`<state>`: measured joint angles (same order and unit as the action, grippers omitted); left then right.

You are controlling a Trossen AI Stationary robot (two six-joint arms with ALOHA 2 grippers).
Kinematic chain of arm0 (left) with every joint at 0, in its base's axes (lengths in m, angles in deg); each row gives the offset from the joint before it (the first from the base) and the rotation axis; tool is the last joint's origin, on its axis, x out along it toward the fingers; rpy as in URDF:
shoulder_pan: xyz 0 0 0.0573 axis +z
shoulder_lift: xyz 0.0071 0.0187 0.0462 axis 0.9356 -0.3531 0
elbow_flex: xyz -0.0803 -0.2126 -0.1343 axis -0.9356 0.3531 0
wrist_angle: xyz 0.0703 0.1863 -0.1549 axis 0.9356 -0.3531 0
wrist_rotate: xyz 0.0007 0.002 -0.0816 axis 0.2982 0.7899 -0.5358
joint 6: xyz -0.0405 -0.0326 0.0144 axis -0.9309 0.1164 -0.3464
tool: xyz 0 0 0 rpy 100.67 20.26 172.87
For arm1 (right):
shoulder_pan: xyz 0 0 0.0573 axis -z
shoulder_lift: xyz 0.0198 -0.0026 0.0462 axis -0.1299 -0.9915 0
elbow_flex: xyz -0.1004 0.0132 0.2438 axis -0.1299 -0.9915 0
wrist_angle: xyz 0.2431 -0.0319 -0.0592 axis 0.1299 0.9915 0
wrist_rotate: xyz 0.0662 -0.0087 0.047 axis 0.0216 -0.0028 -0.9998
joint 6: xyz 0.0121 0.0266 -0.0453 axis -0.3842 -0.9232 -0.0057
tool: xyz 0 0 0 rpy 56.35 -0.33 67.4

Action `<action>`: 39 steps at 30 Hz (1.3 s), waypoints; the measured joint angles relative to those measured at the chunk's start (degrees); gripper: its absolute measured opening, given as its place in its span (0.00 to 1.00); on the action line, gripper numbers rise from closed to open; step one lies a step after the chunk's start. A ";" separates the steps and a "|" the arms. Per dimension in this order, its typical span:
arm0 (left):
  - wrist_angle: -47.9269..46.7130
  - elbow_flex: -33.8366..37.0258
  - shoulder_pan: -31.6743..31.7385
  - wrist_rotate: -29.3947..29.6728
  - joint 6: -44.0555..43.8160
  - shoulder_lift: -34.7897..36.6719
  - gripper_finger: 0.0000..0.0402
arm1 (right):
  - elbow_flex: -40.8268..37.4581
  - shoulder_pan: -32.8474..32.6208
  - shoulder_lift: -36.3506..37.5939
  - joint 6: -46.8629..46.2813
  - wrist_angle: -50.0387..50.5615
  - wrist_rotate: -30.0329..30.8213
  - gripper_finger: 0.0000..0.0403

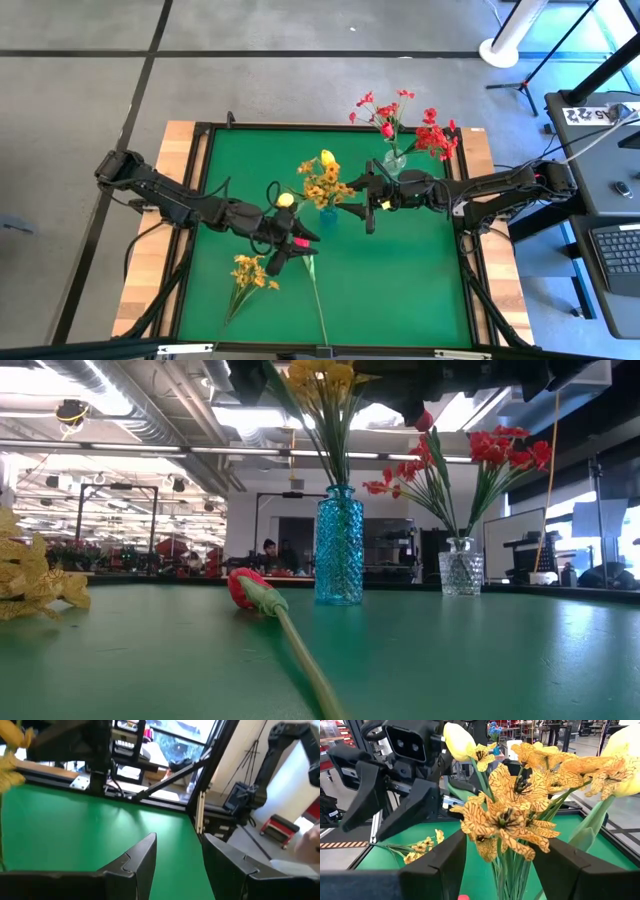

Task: Sort flowers into vase by color
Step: Put the yellow flower into the blue vase

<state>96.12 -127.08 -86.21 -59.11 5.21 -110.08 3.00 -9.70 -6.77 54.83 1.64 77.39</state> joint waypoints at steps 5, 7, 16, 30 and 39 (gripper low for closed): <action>-3.53 -0.04 -0.02 0.76 -0.03 0.57 0.38 | 0.00 0.00 0.00 0.01 0.04 0.02 0.53; -5.89 -0.04 -0.04 1.60 -0.02 1.12 0.38 | 0.00 0.01 0.00 0.02 0.04 0.02 0.53; -11.98 -0.04 -1.21 5.98 0.67 5.83 0.38 | 0.00 0.00 0.00 0.02 0.20 0.02 0.53; -18.24 -0.04 -6.38 12.92 1.60 11.73 0.38 | 0.00 0.00 0.00 0.01 2.52 0.04 0.53; -25.96 -0.04 -10.88 23.72 -3.26 16.67 0.38 | 0.00 0.00 0.00 -1.38 10.20 0.04 0.53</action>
<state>70.16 -127.13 -97.08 -35.39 1.95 -93.41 3.00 -9.70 -6.77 53.45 11.85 77.44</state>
